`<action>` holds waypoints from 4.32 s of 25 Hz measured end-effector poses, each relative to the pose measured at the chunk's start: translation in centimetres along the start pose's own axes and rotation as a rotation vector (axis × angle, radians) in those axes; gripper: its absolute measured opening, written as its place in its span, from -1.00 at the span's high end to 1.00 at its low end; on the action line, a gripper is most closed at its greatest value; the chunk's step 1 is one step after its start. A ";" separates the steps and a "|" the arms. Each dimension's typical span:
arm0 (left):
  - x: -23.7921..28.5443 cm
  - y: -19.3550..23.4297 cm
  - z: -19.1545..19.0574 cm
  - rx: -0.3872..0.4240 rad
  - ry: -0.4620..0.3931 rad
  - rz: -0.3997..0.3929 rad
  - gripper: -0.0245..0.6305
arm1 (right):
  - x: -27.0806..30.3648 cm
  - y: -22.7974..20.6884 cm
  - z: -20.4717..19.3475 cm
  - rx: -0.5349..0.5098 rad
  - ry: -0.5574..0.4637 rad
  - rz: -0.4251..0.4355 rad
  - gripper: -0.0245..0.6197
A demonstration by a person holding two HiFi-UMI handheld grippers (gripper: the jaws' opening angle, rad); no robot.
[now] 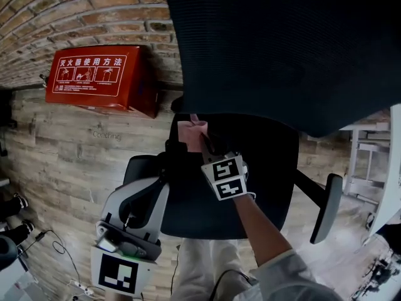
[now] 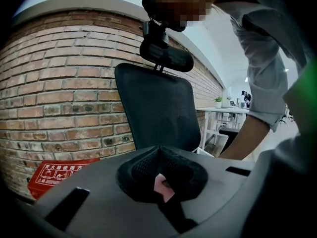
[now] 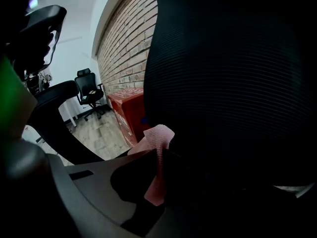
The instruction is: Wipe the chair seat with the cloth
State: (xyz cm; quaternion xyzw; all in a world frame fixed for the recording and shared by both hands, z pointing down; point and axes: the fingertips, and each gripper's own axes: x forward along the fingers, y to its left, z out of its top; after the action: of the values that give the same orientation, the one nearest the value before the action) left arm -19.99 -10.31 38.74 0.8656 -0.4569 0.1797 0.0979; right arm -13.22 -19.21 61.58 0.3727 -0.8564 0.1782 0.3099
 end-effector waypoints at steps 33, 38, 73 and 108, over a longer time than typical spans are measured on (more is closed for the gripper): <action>8.8 -11.0 0.2 0.056 0.059 -0.210 0.87 | -17.0 -23.9 -16.7 0.371 0.107 -0.591 0.76; 9.0 -11.1 0.4 0.066 0.058 -0.211 0.87 | -19.8 -24.7 -18.9 0.416 0.139 -0.671 0.76; 2.1 -8.3 -0.1 0.028 0.003 -0.037 0.87 | -10.0 -6.9 -12.0 0.174 0.084 -0.165 0.76; -3.4 -8.6 -1.3 0.001 -0.042 0.068 0.87 | -6.9 10.1 -7.9 -0.037 0.027 0.170 0.76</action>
State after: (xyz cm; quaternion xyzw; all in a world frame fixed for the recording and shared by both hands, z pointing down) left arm -14.93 -2.44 38.50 0.8532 -0.4880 0.1649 0.0817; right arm -13.95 -4.66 62.13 0.2903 -0.8838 0.1931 0.3119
